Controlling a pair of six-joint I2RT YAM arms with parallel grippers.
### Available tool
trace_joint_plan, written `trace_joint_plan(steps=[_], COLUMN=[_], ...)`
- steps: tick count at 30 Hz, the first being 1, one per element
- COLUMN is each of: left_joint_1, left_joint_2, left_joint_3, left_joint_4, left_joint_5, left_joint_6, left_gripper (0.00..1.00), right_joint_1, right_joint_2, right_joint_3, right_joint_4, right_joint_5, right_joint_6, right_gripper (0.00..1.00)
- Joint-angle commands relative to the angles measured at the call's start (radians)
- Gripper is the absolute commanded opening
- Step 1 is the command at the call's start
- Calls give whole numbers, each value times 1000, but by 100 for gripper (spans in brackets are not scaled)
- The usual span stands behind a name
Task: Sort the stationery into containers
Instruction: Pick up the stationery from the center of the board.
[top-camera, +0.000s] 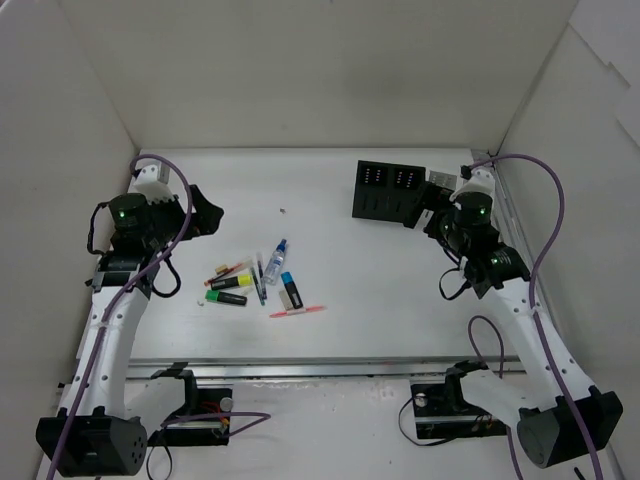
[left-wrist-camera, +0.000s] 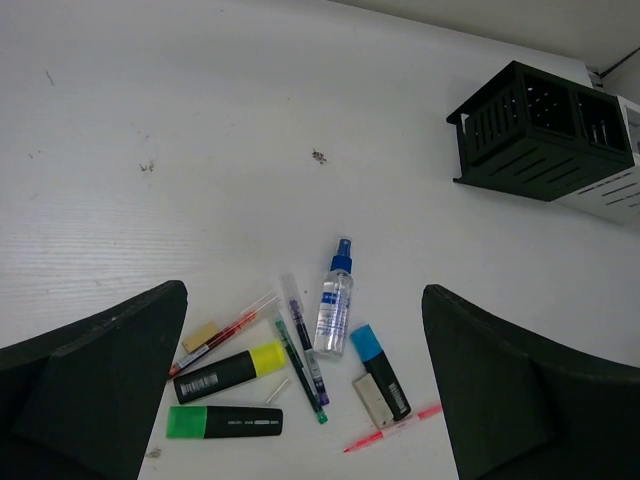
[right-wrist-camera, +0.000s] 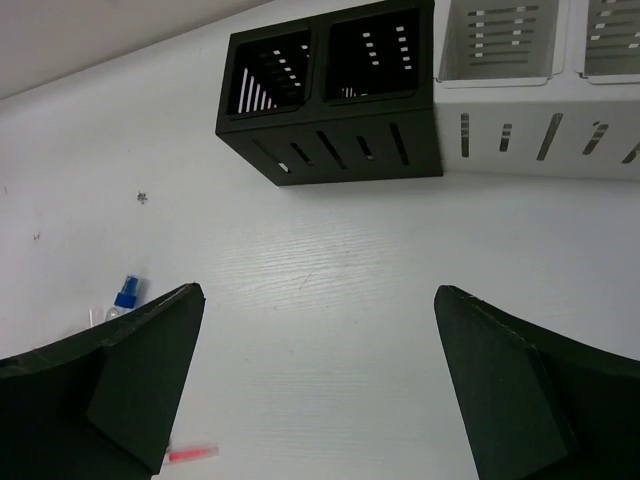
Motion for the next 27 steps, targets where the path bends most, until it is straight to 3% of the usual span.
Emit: trace_joint_plan(steps=[1,13,20,27], left_joint_1=[-3,-3,-37,-46], left_joint_2=[4,-73,-114,-185], left_joint_3=[8,-86,-140,-222], left_joint_4=[78,64,-3,-25], left_joint_5=[32,52,-141,-255], left_joint_6=[34,-8,-92,-212], left_gripper=[99,99,99,99], right_joint_1=[13,35,352,533], right_joint_2=[40,119,392,792], right_joint_3=[73,118,255,525], right_joint_4=[85,92,65,0], right_joint_5=[14,-124,89,239], right_joint_6=[-19,-46,29,236], right_gripper=[98,98,98,98])
